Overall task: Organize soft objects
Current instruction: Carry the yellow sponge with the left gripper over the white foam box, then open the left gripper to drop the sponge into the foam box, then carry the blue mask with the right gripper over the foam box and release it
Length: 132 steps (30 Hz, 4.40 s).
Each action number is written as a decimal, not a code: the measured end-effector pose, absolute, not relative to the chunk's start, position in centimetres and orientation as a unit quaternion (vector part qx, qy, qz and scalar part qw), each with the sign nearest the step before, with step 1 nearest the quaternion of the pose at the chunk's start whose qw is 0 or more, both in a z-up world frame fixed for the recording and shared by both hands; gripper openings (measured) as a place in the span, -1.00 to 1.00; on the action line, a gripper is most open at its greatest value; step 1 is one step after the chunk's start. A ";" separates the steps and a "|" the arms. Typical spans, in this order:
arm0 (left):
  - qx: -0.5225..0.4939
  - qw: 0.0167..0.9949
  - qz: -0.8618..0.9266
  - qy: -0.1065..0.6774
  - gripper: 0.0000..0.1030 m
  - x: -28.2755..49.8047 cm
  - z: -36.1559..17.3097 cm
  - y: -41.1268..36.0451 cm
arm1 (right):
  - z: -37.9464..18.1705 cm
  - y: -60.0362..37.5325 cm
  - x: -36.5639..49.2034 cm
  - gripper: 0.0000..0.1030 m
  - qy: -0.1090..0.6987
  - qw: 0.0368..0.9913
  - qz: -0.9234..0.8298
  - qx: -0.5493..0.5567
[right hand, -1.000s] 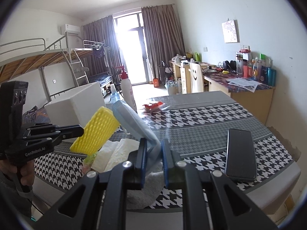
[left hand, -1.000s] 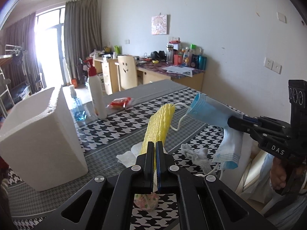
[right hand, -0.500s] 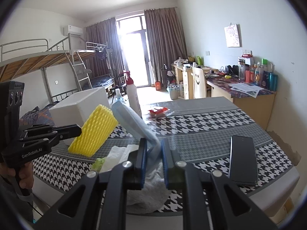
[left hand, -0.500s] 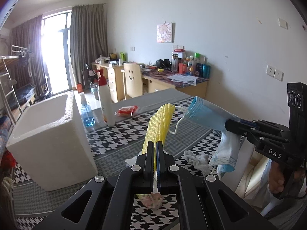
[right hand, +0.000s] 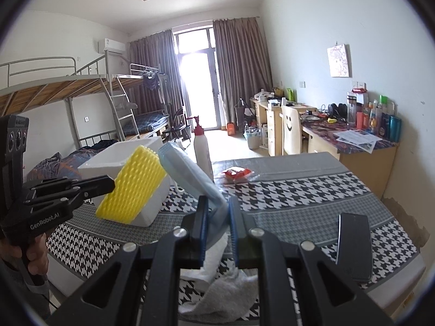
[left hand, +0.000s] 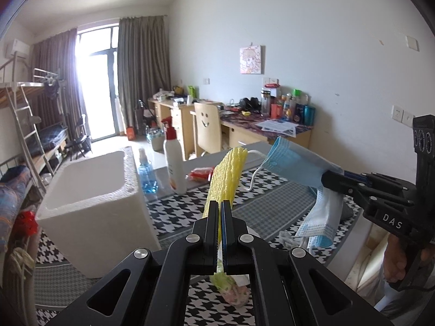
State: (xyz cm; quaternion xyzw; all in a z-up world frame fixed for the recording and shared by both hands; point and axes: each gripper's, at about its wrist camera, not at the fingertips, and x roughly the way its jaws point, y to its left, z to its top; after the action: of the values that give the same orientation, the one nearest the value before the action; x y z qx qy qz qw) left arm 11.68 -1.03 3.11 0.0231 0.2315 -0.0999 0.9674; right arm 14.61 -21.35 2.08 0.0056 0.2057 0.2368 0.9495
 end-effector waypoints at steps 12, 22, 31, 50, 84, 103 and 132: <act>0.008 0.972 -0.073 0.222 -0.97 12.2 3.7 0.9 | 3.1 -19.3 16.1 -0.65 0.207 0.948 0.240 -0.004; 0.005 0.975 -0.053 0.214 -0.97 12.8 4.7 1.8 | 4.2 -17.5 16.9 -0.65 0.201 0.947 0.251 -0.016; 0.007 0.979 -0.030 0.203 -0.97 13.6 6.0 2.6 | 5.6 -16.3 17.5 -0.65 0.190 0.946 0.261 -0.022; -0.006 0.983 0.014 0.183 -0.97 15.6 8.4 5.3 | 7.3 -13.6 19.4 -0.65 0.188 0.942 0.277 -0.032; -0.053 0.959 0.100 0.260 -0.97 21.5 5.1 11.8 | 8.3 -9.1 21.5 -0.65 0.209 0.925 0.315 -0.048; -0.051 0.959 0.156 0.233 0.95 20.1 5.3 13.2 | 9.3 -7.1 21.8 -0.65 0.206 0.925 0.313 -0.066; -0.067 0.954 0.193 0.221 0.98 14.9 4.1 16.4 | 9.0 -0.5 24.5 -0.65 0.230 0.910 0.333 -0.094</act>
State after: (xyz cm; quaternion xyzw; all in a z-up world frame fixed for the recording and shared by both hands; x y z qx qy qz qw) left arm 14.90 16.38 4.12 -0.0673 0.2208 0.1931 0.9536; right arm 24.55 -0.51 9.03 -0.0938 0.2297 0.3329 0.9098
